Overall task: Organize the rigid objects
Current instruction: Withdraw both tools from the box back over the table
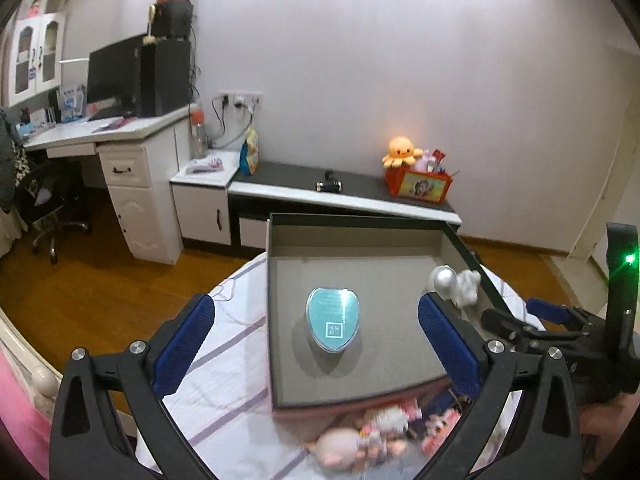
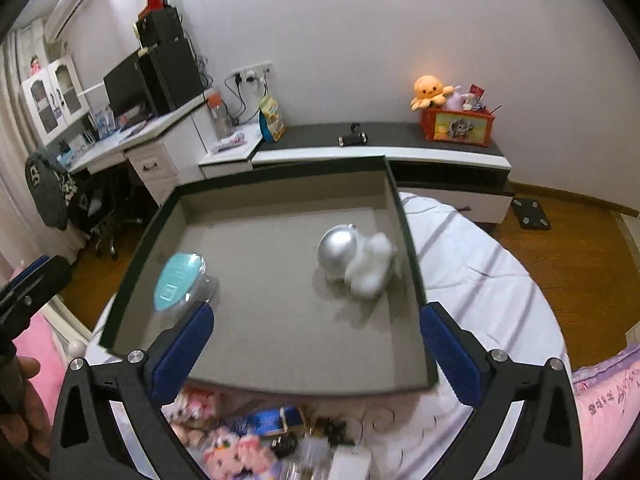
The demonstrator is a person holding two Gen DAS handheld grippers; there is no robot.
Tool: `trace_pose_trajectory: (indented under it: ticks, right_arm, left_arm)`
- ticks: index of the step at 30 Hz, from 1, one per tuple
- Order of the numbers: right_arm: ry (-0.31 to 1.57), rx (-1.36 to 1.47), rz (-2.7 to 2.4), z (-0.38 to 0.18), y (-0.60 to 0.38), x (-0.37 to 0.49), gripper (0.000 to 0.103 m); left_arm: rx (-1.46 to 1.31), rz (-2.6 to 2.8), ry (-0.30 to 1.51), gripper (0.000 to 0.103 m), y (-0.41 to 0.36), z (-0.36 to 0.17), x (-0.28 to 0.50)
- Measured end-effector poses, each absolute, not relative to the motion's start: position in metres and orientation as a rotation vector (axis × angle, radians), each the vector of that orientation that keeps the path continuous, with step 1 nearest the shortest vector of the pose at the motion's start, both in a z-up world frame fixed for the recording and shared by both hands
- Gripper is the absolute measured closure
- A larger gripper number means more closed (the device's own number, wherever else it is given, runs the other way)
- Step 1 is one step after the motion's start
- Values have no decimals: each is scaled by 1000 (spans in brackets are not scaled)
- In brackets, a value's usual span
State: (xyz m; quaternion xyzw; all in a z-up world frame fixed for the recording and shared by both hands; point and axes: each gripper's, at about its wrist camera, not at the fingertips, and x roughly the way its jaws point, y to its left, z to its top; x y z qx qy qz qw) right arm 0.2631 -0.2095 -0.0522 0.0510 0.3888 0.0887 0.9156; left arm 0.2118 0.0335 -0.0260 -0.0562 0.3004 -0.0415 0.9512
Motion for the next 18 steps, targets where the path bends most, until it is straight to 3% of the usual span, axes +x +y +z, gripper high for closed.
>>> trace_pose_trajectory:
  ticks: [18]
  right_arm:
    - [614, 70, 94, -12, -227, 123, 0]
  left_arm:
    - [-58, -30, 490, 0, 18, -19, 81]
